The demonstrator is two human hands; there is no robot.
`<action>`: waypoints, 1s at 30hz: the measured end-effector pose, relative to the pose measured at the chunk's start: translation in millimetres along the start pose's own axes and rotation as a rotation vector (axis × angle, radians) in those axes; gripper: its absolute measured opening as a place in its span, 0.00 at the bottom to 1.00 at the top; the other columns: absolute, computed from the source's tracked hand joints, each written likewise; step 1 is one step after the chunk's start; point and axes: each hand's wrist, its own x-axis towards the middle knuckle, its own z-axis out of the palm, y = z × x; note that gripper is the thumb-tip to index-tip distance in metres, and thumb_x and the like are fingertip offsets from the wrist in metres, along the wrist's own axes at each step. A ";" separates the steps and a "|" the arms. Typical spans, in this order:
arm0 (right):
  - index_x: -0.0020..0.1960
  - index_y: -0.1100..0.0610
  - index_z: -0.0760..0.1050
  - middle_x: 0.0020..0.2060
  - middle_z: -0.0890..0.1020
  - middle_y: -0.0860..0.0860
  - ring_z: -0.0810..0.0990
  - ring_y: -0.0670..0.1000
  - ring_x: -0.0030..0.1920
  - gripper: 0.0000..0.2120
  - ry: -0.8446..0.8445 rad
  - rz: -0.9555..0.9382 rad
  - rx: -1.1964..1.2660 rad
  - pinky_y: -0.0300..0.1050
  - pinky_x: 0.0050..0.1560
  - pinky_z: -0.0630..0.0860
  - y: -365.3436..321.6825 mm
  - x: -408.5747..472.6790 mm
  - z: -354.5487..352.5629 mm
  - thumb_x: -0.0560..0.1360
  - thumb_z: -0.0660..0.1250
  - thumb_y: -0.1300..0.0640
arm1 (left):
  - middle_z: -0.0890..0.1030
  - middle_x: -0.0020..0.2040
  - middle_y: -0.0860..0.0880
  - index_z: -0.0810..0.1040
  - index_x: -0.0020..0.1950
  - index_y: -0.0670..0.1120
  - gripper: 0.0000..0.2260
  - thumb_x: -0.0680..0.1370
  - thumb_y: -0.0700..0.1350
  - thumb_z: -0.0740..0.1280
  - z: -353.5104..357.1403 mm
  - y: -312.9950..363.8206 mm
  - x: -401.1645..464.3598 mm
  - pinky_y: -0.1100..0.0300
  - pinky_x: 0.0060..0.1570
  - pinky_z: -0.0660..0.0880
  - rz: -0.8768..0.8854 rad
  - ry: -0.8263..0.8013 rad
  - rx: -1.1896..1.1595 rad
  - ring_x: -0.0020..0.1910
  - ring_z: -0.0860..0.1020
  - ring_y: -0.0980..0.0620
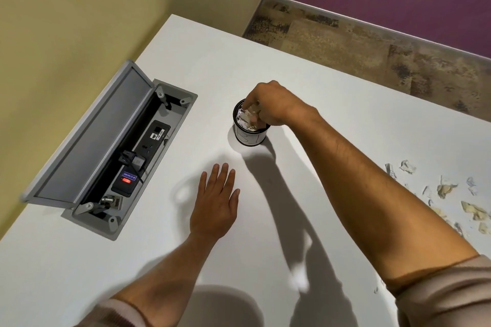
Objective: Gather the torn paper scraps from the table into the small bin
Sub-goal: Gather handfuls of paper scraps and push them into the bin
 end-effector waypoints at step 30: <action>0.48 0.56 0.84 0.42 0.85 0.52 0.81 0.48 0.44 0.12 0.433 0.036 0.345 0.34 0.45 0.76 4.6 -32.2 15.4 0.73 0.66 0.68 | 0.62 0.78 0.45 0.64 0.77 0.44 0.23 0.83 0.51 0.52 4.1 -2.1 0.2 0.43 0.76 0.54 -0.005 -0.012 0.025 0.79 0.55 0.46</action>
